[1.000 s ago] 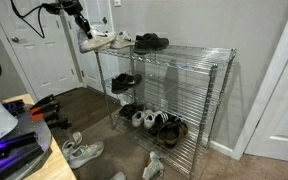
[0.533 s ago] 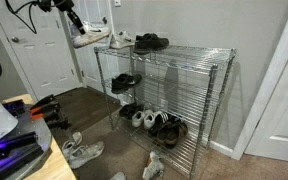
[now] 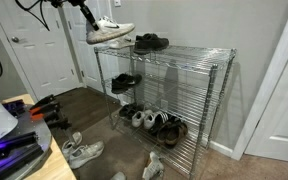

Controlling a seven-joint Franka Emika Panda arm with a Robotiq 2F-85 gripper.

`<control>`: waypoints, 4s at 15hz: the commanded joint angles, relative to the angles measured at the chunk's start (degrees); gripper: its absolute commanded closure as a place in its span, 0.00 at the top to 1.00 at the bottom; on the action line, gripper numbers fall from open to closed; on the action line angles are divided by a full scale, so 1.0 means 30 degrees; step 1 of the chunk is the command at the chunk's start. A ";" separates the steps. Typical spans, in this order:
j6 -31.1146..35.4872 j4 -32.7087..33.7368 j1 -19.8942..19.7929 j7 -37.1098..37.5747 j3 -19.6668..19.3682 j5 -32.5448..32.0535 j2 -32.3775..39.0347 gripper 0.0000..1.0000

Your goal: Move the right sneaker closer to the left sneaker

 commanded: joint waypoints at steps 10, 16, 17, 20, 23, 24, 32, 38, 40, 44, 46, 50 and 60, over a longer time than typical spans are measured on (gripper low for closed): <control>-0.0576 0.0782 -0.0451 0.0217 0.0862 -0.0262 0.0378 0.04; -0.1601 0.3593 -0.1162 0.0997 0.1852 -0.1373 0.1987 0.04; -0.1914 0.4414 -0.1407 0.1218 0.1863 -0.1819 0.2519 0.04; -0.2718 0.6635 -0.1436 0.1502 0.1396 -0.2419 0.3983 0.04; -0.3461 0.8533 -0.1179 0.1899 0.0940 -0.3288 0.5752 0.04; -0.3608 0.9046 -0.0991 0.1994 0.0691 -0.3477 0.6410 0.04; -0.3659 1.1811 0.1240 0.1366 -0.1613 -0.2466 1.0269 0.04; -0.3006 1.2425 0.2376 0.1152 -0.2462 -0.0990 1.1416 0.04; -0.2917 1.2480 0.2579 0.1177 -0.2596 -0.0535 1.1563 0.04; -0.2837 1.2384 0.2924 0.1383 -0.2917 -0.0284 1.1627 0.44; -0.2834 1.2264 0.2928 0.1178 -0.2894 0.0050 1.1544 0.56; -0.2797 1.1906 0.3047 0.0959 -0.2837 0.0213 1.1223 0.82; -0.2679 0.9322 0.3869 0.3638 -0.2961 -0.3730 0.7802 1.00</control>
